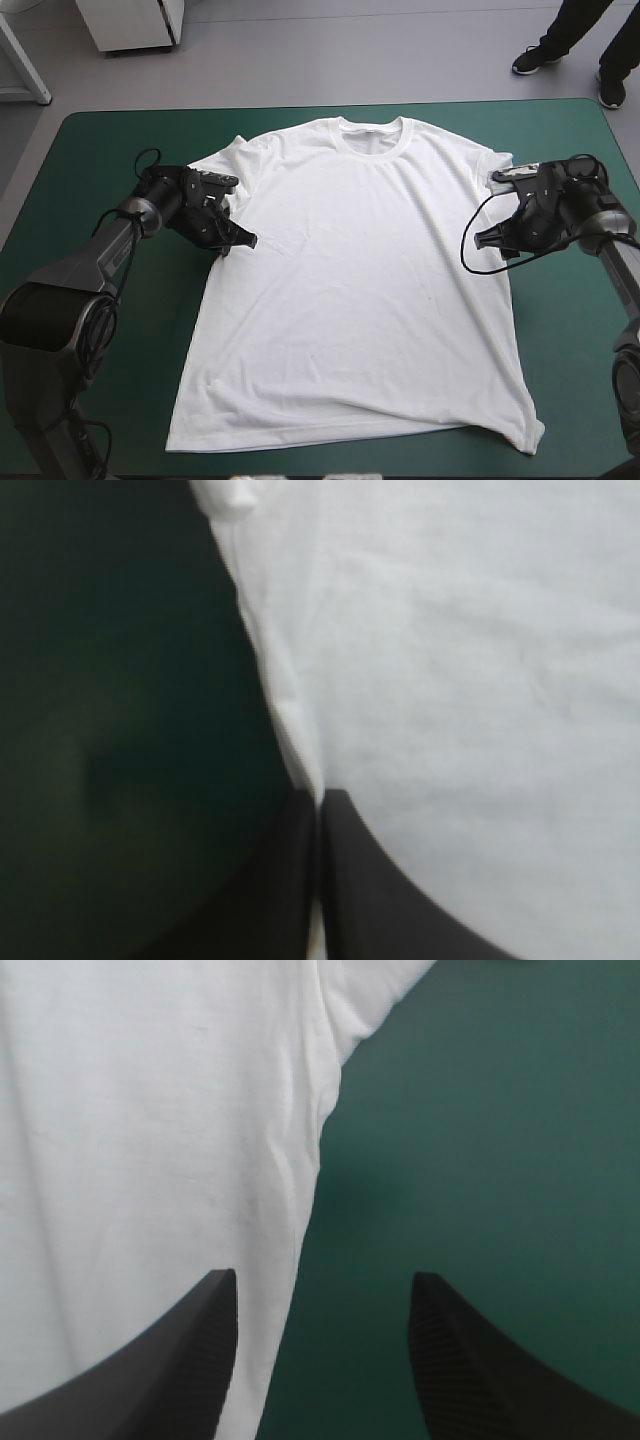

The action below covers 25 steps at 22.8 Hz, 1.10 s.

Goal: Fold the cloth

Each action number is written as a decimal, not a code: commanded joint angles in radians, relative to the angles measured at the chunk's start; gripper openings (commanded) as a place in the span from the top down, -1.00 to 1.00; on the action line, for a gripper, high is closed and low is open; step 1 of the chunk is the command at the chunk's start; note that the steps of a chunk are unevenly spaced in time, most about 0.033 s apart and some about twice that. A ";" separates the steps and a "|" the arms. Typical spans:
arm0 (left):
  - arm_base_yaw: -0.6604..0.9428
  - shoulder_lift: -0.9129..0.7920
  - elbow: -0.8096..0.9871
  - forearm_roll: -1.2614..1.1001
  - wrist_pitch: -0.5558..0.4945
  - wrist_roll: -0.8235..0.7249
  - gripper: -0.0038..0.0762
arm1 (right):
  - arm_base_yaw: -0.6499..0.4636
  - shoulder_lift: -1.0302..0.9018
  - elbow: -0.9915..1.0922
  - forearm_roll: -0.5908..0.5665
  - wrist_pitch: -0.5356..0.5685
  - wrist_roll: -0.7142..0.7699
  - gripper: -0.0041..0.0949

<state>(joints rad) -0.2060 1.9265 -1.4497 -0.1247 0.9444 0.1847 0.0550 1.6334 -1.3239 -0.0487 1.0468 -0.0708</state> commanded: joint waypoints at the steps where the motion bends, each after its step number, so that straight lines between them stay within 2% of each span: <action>1: -0.004 -0.019 -0.006 -0.031 0.010 0.013 0.93 | -0.010 0.001 -0.033 0.009 -0.022 -0.004 -0.07; 11: -0.004 -0.019 -0.016 -0.038 0.016 0.024 0.93 | -0.008 0.175 -0.033 0.107 -0.046 -0.008 -0.06; 12: -0.004 -0.019 -0.016 -0.038 0.013 0.024 0.93 | -0.008 0.191 -0.033 0.125 -0.039 -0.008 0.01; 14: -0.004 -0.019 -0.016 -0.038 0.013 0.024 0.93 | -0.008 0.219 -0.033 0.147 -0.012 -0.008 0.32; 15: -0.004 -0.019 -0.016 -0.038 0.013 0.024 0.93 | -0.008 0.234 -0.031 0.172 -0.009 -0.019 0.55; 18: -0.004 -0.019 -0.016 -0.038 0.013 0.025 0.93 | -0.008 0.242 -0.031 0.214 -0.015 -0.049 0.96; 25: -0.004 -0.031 -0.025 -0.034 0.020 0.047 0.93 | -0.008 0.238 -0.060 0.225 0.004 -0.069 0.94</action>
<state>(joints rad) -0.2050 1.9297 -1.4568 -0.1331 0.9519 0.2246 0.0454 1.8736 -1.3691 0.0984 1.0550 -0.1243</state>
